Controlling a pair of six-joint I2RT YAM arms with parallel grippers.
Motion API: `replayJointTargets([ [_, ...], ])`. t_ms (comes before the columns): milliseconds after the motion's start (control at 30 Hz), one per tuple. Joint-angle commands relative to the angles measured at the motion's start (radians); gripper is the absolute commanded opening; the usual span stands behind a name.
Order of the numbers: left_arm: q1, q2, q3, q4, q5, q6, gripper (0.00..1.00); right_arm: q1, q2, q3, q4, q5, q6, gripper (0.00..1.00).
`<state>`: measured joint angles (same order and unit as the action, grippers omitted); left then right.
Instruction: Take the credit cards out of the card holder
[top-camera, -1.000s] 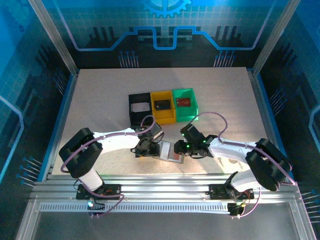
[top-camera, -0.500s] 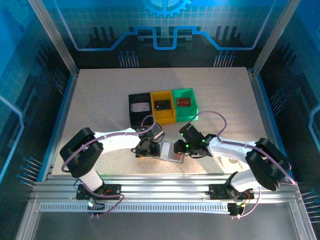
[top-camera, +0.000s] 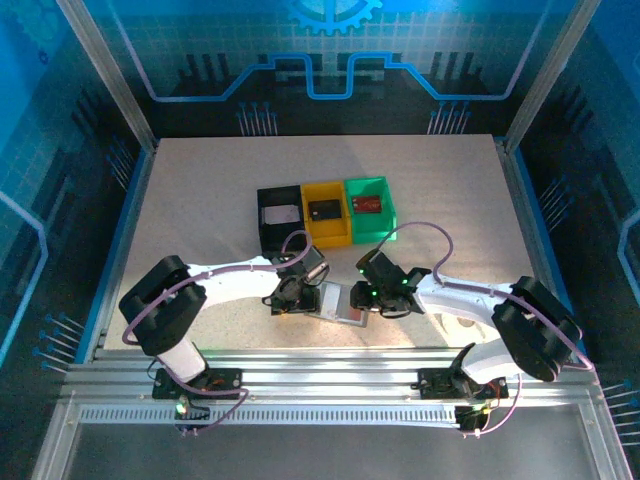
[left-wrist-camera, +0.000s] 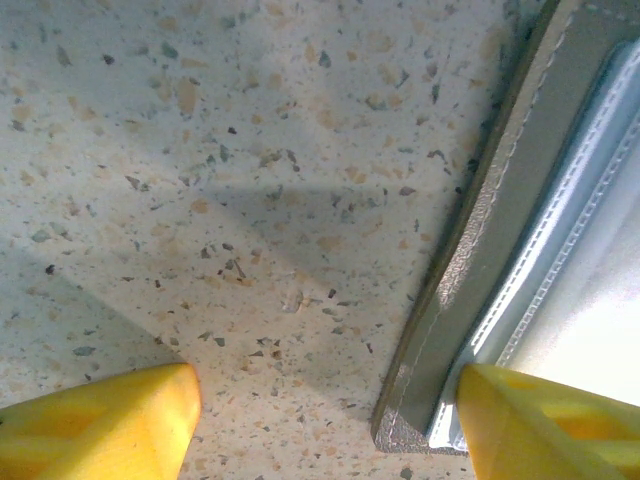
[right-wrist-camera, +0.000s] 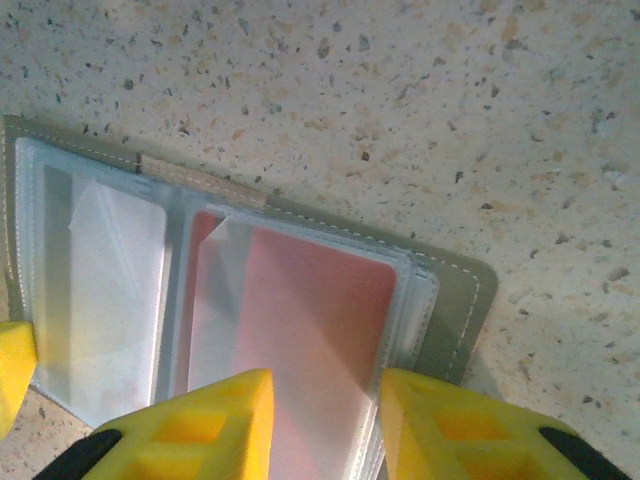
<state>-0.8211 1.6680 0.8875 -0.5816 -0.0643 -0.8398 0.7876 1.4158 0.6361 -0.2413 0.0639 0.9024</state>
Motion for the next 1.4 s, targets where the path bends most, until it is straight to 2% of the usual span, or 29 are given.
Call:
replayJointTargets([
  [0,-0.029,0.142,-0.098,0.175,0.133,-0.029,0.70,0.019,0.035,0.017,-0.016,0.009,0.018,0.33],
  [533,-0.031,0.148,-0.107,0.193,0.146,-0.034,0.70,0.027,0.043,0.010,0.073,-0.040,0.019,0.28],
  [800,-0.032,0.150,-0.106,0.197,0.152,-0.033,0.69,0.030,0.024,0.004,0.103,-0.055,0.014,0.21],
  [1367,-0.032,0.147,-0.108,0.201,0.155,-0.035,0.69,0.070,0.018,0.073,-0.008,0.021,-0.018,0.02],
])
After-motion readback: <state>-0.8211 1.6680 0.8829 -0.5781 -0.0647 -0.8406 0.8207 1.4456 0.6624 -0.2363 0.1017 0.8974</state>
